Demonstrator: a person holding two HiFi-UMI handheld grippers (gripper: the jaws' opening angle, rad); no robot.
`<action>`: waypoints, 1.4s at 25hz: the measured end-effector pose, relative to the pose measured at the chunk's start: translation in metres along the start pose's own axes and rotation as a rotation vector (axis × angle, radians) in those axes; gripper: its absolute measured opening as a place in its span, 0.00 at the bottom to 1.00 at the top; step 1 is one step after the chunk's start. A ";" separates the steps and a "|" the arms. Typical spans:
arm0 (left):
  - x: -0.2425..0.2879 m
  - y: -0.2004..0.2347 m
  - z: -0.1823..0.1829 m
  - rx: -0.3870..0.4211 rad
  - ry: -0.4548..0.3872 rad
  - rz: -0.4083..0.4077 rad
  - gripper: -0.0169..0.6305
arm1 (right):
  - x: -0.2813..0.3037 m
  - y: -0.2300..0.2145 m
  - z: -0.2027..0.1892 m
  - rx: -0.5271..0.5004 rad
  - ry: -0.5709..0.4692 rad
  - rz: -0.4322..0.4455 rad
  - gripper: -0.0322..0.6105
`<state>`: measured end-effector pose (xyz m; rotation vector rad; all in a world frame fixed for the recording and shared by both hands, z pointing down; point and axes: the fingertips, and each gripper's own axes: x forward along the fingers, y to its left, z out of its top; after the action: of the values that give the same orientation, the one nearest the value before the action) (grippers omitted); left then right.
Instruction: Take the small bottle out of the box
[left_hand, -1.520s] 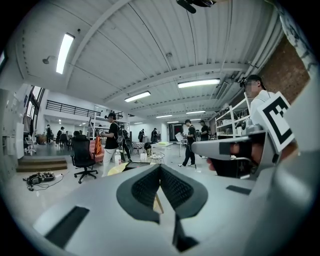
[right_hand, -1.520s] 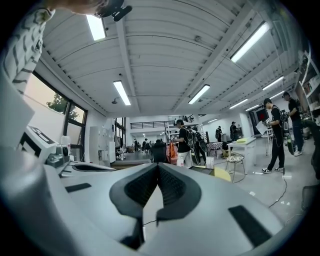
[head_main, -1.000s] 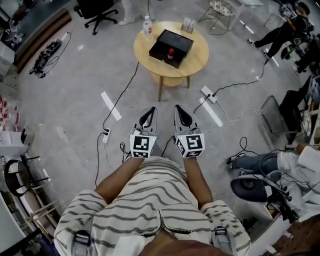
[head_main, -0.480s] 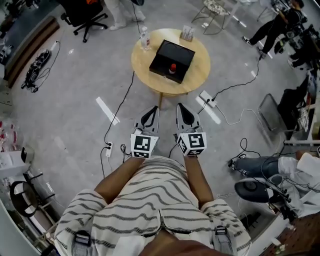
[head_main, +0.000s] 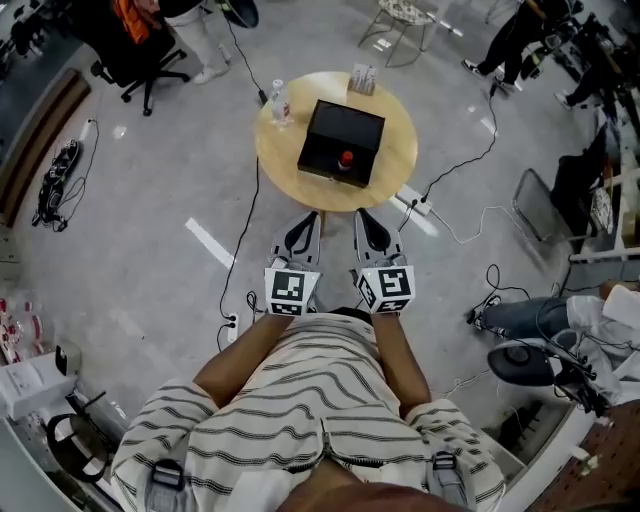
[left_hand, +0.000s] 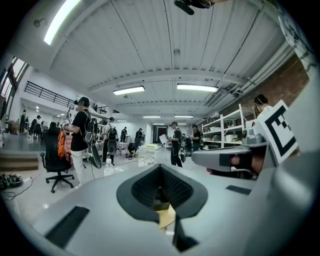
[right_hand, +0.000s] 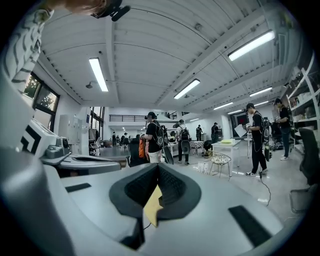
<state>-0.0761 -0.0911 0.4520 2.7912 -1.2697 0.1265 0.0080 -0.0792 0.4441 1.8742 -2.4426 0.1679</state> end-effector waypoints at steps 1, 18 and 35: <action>0.003 0.003 0.000 -0.004 0.000 -0.008 0.06 | 0.003 -0.001 0.000 -0.001 0.003 -0.009 0.07; 0.051 0.007 -0.012 -0.017 0.053 -0.019 0.06 | 0.038 -0.035 -0.010 0.007 0.056 -0.009 0.07; 0.102 -0.003 -0.022 -0.010 0.086 0.048 0.06 | 0.064 -0.083 -0.025 0.008 0.092 0.072 0.07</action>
<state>-0.0081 -0.1632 0.4848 2.7154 -1.3142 0.2398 0.0713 -0.1588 0.4806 1.7415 -2.4528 0.2607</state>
